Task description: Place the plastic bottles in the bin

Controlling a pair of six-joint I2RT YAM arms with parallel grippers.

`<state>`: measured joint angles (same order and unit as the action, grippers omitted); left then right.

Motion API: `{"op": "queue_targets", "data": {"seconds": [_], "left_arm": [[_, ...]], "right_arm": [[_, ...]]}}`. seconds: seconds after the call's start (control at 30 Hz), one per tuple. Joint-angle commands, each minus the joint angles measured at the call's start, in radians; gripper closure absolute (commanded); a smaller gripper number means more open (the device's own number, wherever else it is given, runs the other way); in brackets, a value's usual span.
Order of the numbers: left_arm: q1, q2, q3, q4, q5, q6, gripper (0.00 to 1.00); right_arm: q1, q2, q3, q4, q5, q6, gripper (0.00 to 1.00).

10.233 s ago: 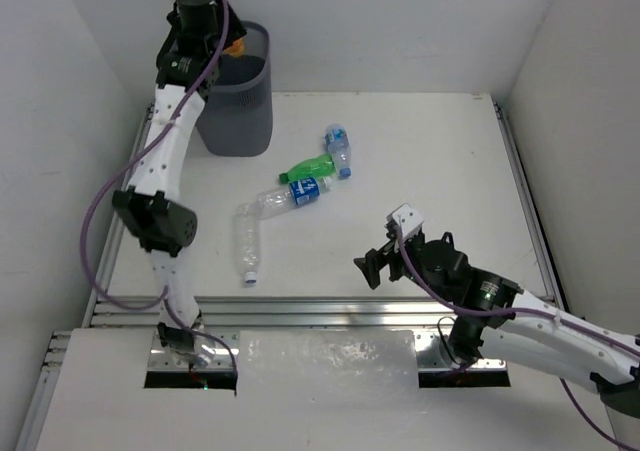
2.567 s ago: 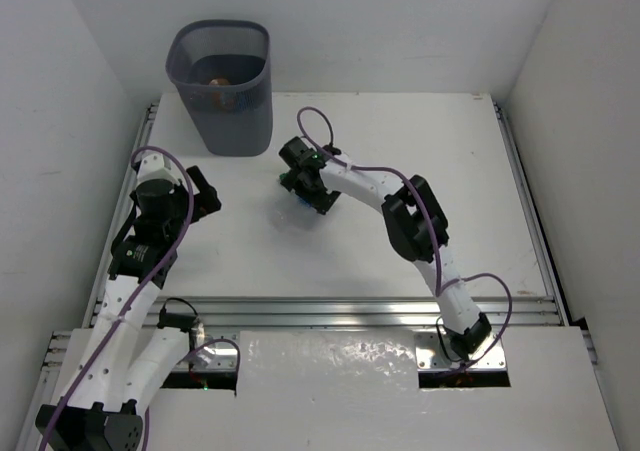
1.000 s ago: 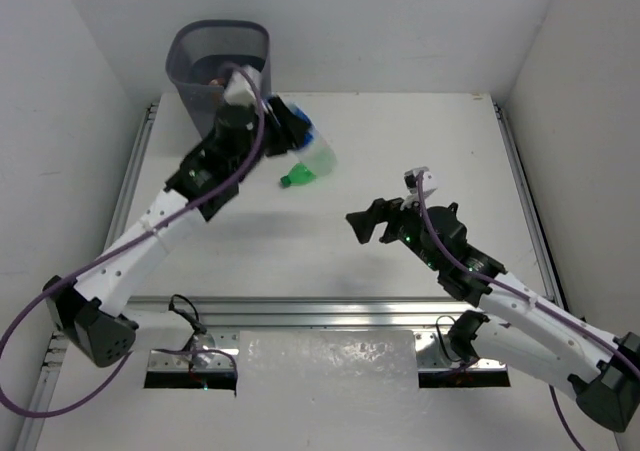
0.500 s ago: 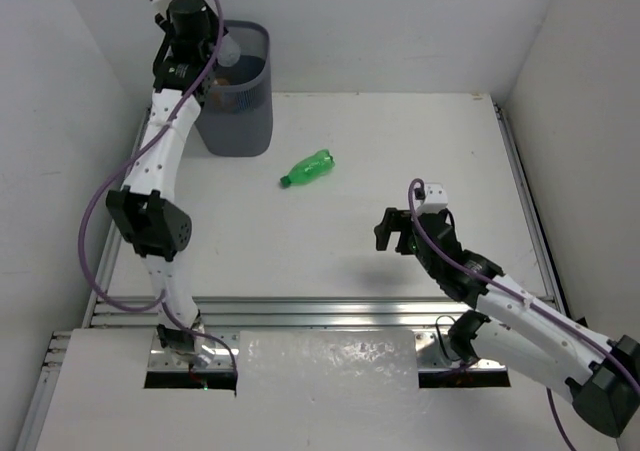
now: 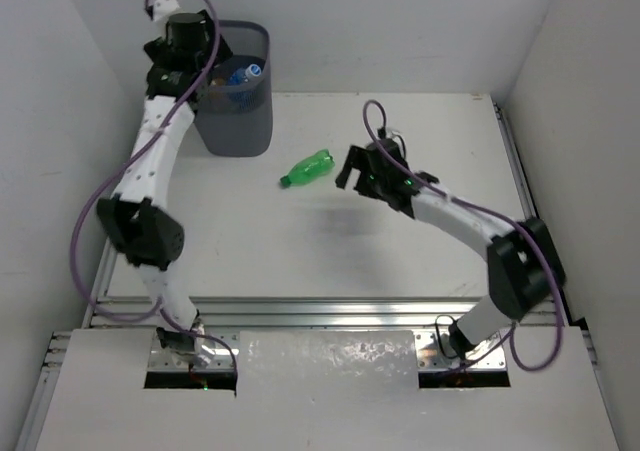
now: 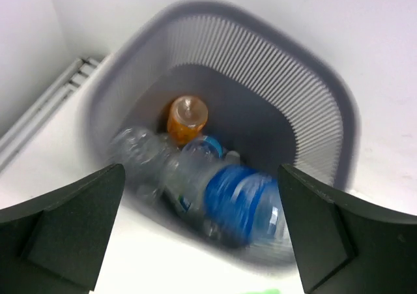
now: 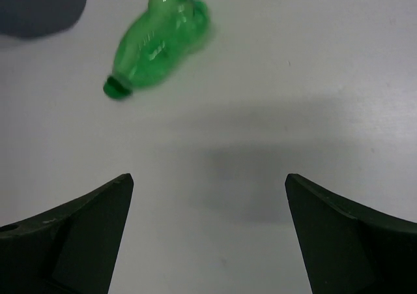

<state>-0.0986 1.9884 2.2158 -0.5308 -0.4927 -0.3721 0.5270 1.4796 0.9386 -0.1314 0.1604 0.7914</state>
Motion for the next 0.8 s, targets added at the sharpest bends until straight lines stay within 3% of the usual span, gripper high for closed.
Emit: {"op": "queue_targets", "data": {"seconds": [0.0, 0.03, 0.1, 0.13, 0.2, 0.23, 0.33, 0.47, 0.6, 0.7, 0.73, 0.77], "left_arm": [[-0.003, -0.382, -0.225, -0.022, -0.009, -0.07, 0.0], [-0.01, -0.534, -0.314, 0.004, 0.012, -0.073, 0.0], [-0.027, -0.679, -0.5, 0.083, 0.077, -0.096, 0.0], [-0.036, -0.804, -0.659, 0.106, 0.097, -0.126, 0.0], [-0.044, -0.91, -0.859, 0.126, 0.158, -0.142, 0.0], [-0.049, -0.986, -0.904, 0.121, 0.175, -0.149, 0.0], [-0.056, -1.065, -0.996, 0.066, 0.223, -0.11, 0.0], [-0.062, -1.106, -1.028, -0.012, 0.255, -0.039, 0.0], [-0.062, -1.157, -1.074, -0.032, 0.23, 0.008, 0.0], [-0.062, -1.162, -1.104, -0.031, 0.223, 0.03, 0.0], [-0.062, -1.16, -1.11, -0.029, 0.227, 0.032, 0.0], [-0.062, -1.159, -1.127, -0.028, 0.246, 0.035, 0.0]], "right_arm": [[0.037, 0.221, 0.239, -0.058, 0.111, 0.202, 0.01], [0.05, 0.273, 0.362, -0.086, 0.158, 0.216, 0.01], [0.085, 0.39, 0.518, -0.236, 0.296, 0.268, 0.01], [0.093, 0.513, 0.692, -0.297, 0.335, 0.294, 0.01], [0.099, 0.638, 0.875, -0.492, 0.379, 0.365, 0.01], [0.102, 0.744, 1.025, -0.531, 0.392, 0.376, 0.01], [0.108, 0.865, 1.159, -0.591, 0.409, 0.399, 0.01], [0.111, 0.901, 1.096, -0.412, 0.361, 0.35, 0.01], [0.111, 0.992, 1.183, -0.461, 0.363, 0.344, 0.01], [0.111, 0.998, 1.136, -0.403, 0.358, 0.324, 0.01], [0.111, 0.987, 1.102, -0.374, 0.355, 0.274, 0.06], [0.108, 0.952, 1.015, -0.284, 0.341, 0.247, 0.27]]}}
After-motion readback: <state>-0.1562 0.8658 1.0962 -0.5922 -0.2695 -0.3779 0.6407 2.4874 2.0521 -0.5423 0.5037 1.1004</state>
